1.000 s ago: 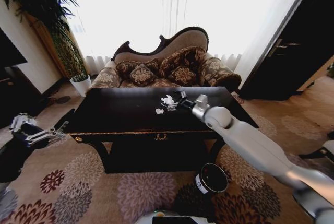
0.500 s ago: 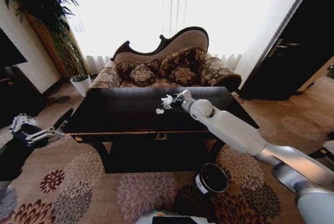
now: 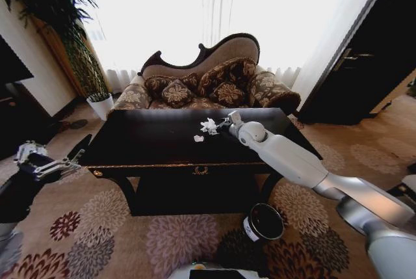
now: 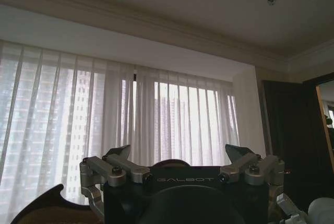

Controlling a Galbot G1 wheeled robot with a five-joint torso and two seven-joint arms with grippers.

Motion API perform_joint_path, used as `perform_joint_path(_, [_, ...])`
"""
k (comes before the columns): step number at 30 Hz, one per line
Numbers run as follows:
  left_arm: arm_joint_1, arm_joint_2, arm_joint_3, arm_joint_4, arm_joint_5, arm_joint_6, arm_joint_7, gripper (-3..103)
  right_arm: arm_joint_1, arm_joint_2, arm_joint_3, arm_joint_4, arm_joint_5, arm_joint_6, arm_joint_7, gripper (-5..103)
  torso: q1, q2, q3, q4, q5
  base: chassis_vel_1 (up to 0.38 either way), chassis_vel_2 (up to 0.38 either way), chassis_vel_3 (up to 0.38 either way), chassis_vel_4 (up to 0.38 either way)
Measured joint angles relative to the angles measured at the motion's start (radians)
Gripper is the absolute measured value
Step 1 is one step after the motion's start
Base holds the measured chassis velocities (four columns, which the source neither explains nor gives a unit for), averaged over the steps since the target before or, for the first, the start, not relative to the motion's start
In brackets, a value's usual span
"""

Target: Move to the front of the table and place the trash on the table into the trash bin.

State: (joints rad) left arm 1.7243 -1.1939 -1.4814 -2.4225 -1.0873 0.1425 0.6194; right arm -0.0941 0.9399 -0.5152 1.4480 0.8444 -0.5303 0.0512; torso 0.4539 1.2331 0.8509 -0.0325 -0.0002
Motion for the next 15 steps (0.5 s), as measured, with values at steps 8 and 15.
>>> perform_joint_path(8, [-0.007, 0.003, 0.004, 0.008, 0.001, -0.001, 0.001, 100, -0.012, 0.002, -0.001, 0.003, -0.01, 0.01, -0.025, 64, 0.0, 0.0, 0.0, 0.0001, 0.0, 0.0, 0.0, 0.0, 0.0])
perform_joint_path(15, [-0.011, 0.001, 0.018, 0.009, 0.009, -0.001, 0.001, 100, -0.025, -0.007, 0.012, 0.015, -0.01, 0.02, -0.036, 42, 0.0, 0.0, 0.0, 0.0, 0.0, 0.0, 0.0, 0.0, 0.0])
